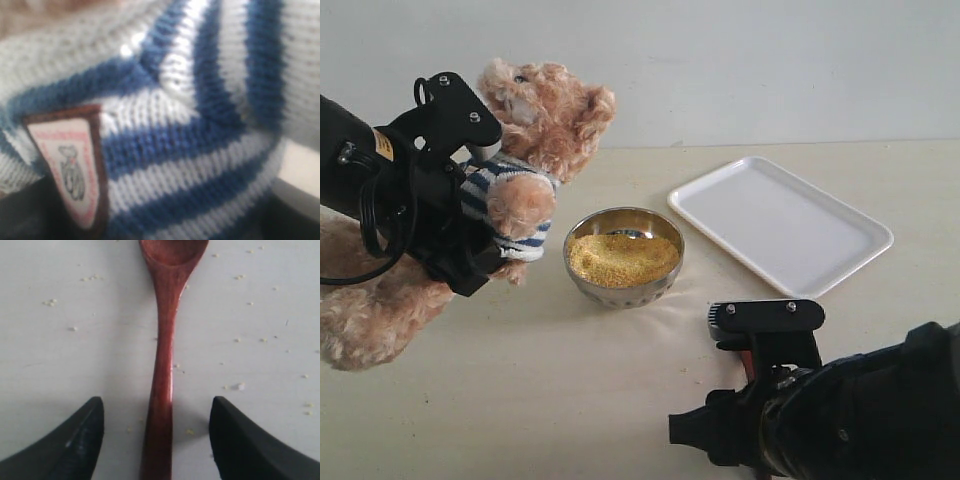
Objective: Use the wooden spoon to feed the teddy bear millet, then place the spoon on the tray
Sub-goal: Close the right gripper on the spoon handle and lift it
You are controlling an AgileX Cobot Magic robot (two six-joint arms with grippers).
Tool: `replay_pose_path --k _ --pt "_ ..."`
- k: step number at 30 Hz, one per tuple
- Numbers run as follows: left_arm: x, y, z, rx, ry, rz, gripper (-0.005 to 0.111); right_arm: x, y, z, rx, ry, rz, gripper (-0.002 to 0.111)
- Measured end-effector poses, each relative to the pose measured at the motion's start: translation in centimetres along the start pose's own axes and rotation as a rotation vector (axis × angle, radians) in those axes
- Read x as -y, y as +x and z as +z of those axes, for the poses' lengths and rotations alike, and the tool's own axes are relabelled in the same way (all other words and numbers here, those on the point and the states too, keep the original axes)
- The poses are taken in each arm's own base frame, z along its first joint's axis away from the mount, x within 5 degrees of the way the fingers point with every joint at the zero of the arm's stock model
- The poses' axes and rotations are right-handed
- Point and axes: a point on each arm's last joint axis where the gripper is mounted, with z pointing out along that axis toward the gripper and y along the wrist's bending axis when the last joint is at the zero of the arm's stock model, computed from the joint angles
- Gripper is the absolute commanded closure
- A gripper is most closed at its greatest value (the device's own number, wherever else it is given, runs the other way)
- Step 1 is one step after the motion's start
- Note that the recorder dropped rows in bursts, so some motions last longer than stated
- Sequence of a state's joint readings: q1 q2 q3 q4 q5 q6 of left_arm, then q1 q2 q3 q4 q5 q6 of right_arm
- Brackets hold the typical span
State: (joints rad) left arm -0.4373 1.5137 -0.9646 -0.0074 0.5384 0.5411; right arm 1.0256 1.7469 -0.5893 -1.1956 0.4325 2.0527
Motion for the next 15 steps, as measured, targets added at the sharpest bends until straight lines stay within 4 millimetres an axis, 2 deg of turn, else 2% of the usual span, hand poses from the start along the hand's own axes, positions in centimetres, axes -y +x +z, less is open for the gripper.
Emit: replay_pose_path --k 2,8,15 --pt "0.0 0.0 0.0 0.0 0.0 0.0 0.102 0.22 0.15 0.05 -0.001 0.009 0.005 0.059" --pt "0.0 0.0 0.0 0.0 0.0 0.0 0.102 0.7 0.46 0.0 -0.003 0.02 0.015 0.108" --pt "0.0 0.0 0.0 0.0 0.0 0.0 0.102 0.65 0.44 -0.14 0.004 0.005 -0.031 0.108"
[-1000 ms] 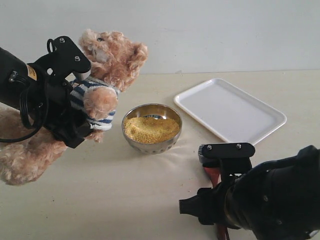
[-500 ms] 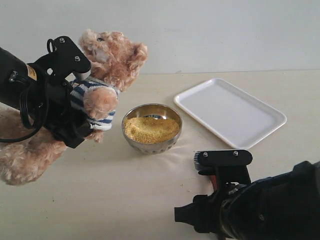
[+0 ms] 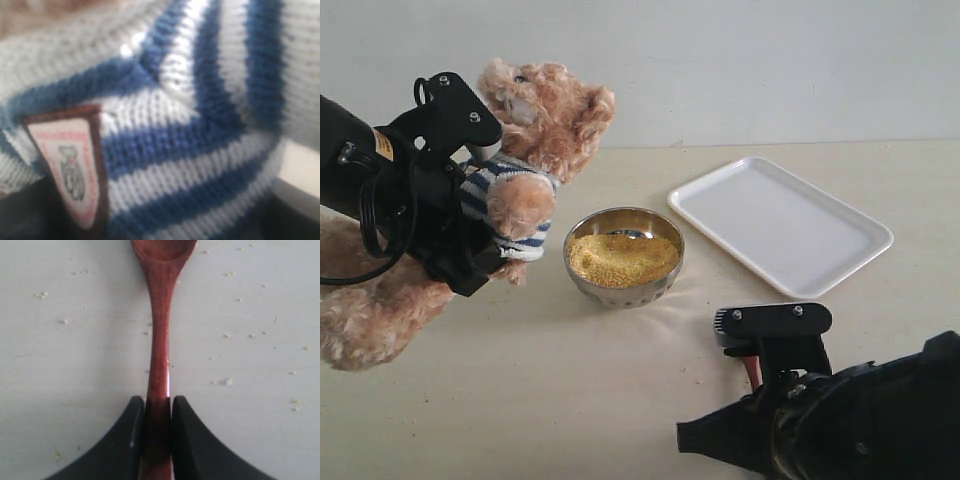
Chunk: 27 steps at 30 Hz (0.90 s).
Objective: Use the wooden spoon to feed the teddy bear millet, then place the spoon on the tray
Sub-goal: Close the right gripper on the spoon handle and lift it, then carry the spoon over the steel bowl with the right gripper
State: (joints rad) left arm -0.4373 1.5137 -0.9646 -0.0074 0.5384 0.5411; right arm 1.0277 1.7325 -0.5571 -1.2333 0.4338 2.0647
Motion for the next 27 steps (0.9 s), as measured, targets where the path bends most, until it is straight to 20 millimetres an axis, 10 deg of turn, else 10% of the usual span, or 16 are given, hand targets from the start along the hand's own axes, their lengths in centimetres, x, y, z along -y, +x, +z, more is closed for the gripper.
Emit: replay_pose_path --k 11,20,27 --pt "0.0 0.0 0.0 0.0 0.0 0.0 0.102 0.7 -2.1 -4.8 0.11 0.011 -0.302 0.108" --pt "0.0 0.0 0.0 0.0 0.0 0.0 0.102 -1.8 -9.8 -11.0 0.125 0.265 -0.928 0.108" --pt "0.0 0.0 0.0 0.0 0.0 0.0 0.102 -3.7 -10.6 -8.2 0.067 0.393 -1.286 0.108"
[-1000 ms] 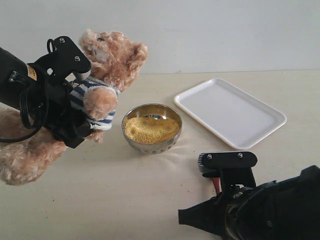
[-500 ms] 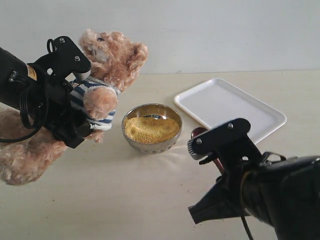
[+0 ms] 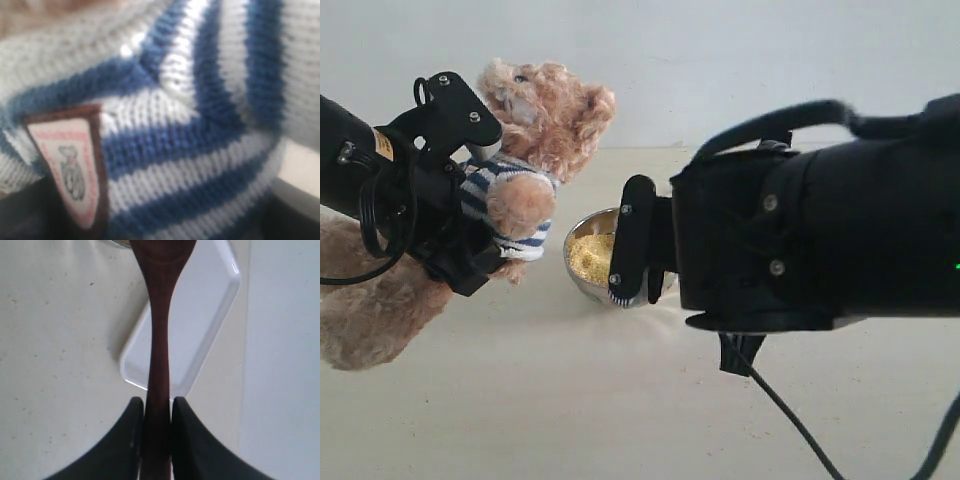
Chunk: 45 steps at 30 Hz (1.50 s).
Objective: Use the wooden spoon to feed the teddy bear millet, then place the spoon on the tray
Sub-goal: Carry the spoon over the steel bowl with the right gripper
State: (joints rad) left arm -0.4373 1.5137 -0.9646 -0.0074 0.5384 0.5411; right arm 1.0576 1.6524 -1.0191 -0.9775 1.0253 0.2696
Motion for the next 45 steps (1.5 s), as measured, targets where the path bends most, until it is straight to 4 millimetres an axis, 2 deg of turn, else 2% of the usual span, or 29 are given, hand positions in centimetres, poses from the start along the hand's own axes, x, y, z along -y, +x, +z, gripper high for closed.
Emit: replay_pose_path --k 2,8,14,17,20,25,31,45 --pt "0.0 0.0 0.0 0.0 0.0 0.0 0.102 -0.4 -0.6 1.0 -0.017 0.052 -0.08 0.108" --pt "0.0 0.0 0.0 0.001 0.0 0.0 0.102 -0.4 -1.5 2.1 -0.011 0.146 -0.186 0.108" --pt "0.0 0.0 0.0 0.002 -0.001 0.0 0.102 0.6 -2.8 2.5 0.037 0.193 -0.213 0.108" --pt "0.0 0.0 0.0 0.002 -0.001 0.0 0.102 1.6 -3.1 3.3 0.018 0.197 -0.212 0.108" --pt "0.0 0.0 0.0 0.002 -0.001 0.0 0.102 2.7 -3.4 4.1 -0.01 0.189 -0.225 0.108" --pt "0.0 0.0 0.0 0.002 -0.001 0.0 0.102 3.4 -4.6 4.6 -0.024 0.133 -0.252 0.108" --pt "0.0 0.0 0.0 0.002 -0.001 0.0 0.102 3.2 -5.7 5.0 -0.03 0.076 -0.265 0.108" --pt "0.0 0.0 0.0 0.002 -0.001 0.0 0.102 2.3 -5.4 5.6 -0.104 0.004 -0.293 0.108"
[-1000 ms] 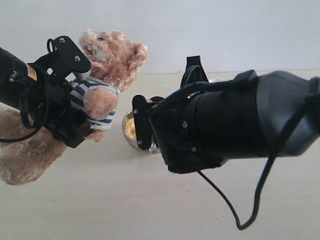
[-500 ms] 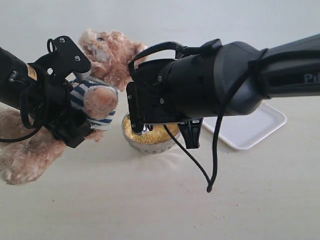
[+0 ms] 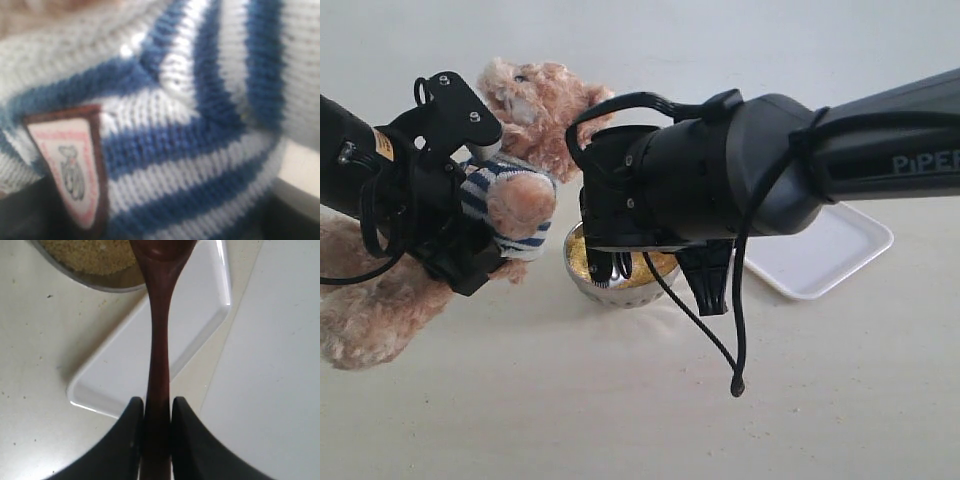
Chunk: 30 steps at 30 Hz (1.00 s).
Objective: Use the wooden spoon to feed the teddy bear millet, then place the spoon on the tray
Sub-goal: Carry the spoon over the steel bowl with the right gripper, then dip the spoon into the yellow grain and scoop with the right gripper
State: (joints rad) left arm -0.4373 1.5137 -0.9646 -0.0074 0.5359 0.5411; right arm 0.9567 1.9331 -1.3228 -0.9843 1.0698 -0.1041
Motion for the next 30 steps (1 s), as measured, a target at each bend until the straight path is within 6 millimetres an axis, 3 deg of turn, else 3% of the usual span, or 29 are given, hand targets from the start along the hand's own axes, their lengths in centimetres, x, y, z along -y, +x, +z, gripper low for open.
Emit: replay_pose_path --k 18,30 --pt "0.0 0.0 0.0 0.0 0.0 0.0 0.102 -1.0 0.0 0.0 0.002 -0.11 0.021 0.108" --pt "0.0 0.0 0.0 0.0 0.0 0.0 0.102 -1.0 -0.1 -0.1 -0.003 -0.114 0.171 0.108"
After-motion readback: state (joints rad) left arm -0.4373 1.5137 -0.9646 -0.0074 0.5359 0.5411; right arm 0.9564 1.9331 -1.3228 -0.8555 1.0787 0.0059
